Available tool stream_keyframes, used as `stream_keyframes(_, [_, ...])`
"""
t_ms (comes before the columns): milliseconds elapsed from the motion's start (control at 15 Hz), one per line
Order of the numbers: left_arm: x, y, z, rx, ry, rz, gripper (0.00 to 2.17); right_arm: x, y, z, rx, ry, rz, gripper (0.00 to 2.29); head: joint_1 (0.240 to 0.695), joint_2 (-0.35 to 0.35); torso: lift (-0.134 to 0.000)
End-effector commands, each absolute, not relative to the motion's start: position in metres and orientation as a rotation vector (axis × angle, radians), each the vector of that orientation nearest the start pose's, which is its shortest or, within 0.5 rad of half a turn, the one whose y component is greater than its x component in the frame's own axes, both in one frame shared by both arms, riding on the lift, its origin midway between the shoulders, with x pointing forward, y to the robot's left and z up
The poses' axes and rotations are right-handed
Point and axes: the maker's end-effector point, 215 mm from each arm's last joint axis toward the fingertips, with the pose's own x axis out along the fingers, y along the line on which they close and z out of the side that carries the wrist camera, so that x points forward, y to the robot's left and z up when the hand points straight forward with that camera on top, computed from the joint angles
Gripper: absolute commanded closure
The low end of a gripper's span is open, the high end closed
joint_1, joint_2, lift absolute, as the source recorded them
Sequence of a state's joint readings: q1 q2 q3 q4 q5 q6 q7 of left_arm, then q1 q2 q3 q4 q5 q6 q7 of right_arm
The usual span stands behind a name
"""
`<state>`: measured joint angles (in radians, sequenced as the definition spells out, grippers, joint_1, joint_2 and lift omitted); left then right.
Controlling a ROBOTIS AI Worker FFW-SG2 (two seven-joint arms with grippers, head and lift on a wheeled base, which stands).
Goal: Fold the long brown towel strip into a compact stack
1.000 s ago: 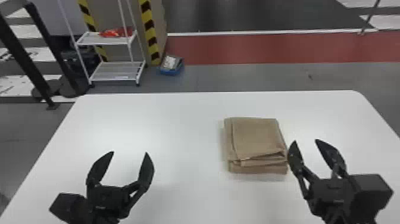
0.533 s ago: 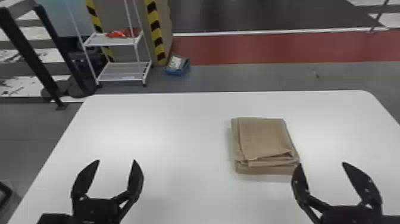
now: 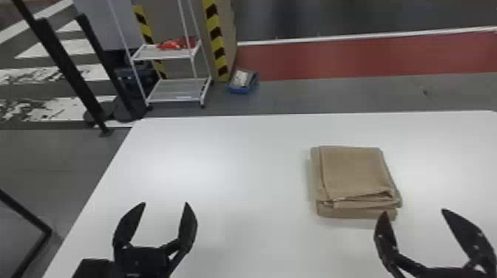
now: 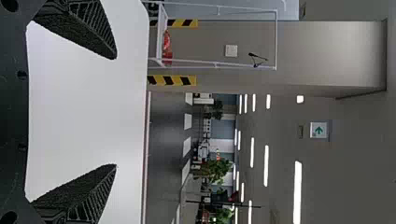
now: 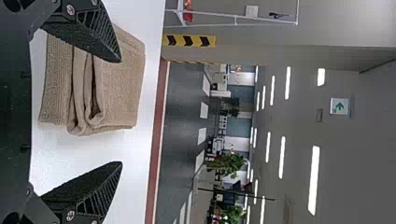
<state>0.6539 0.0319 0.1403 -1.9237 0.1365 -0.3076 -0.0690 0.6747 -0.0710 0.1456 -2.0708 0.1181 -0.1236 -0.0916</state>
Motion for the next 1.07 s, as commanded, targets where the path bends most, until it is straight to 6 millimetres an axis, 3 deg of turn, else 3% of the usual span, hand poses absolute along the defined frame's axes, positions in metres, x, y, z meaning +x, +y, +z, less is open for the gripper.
stream_keyframes(0, [0.3788, 0.3033, -0.3694, -0.019, -0.016, 0.068, 0.04, 0.3824, -0.1636, -0.3596, -0.085, 0.044, 0.095, 0.11, 0.695, 0.195, -0.121])
stream_keyframes(1000, [0.3769, 0.3030, -0.3681, -0.023, -0.018, 0.074, 0.04, 0.3806, -0.1537, -0.3574, -0.092, 0.040, 0.115, 0.11, 0.695, 0.222, -0.121])
